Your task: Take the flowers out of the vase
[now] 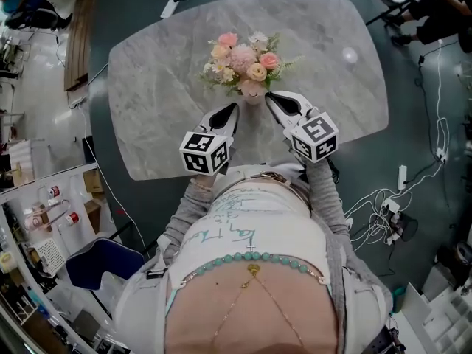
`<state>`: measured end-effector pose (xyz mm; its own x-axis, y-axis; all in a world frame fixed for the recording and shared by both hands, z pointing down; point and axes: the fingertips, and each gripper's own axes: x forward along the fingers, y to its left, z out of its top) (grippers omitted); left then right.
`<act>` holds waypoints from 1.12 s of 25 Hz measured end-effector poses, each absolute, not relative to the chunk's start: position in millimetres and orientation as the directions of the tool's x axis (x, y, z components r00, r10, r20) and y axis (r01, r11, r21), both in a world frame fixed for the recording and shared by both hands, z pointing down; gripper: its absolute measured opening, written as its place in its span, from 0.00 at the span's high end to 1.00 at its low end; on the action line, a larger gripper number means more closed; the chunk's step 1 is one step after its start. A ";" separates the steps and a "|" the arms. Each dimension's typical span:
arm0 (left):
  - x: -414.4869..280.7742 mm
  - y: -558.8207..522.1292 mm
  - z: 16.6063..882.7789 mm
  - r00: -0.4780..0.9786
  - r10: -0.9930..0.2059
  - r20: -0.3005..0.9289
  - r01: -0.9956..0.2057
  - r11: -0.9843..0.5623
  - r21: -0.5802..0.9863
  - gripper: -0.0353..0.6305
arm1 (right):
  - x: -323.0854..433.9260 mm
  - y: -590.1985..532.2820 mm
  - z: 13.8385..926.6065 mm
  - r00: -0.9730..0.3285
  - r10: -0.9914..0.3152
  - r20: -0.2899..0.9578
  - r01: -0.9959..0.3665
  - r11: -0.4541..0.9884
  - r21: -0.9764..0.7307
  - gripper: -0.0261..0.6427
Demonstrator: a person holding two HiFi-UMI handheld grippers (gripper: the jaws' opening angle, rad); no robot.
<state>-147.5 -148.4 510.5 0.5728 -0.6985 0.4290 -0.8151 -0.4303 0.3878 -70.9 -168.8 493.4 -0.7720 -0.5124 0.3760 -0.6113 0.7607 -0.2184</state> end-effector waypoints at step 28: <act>-127.6 -165.2 516.4 0.622 -0.654 0.431 -0.780 -0.472 0.410 0.95 | -100.6 -180.7 529.1 -0.781 -0.514 0.354 -0.609 0.752 -0.251 0.92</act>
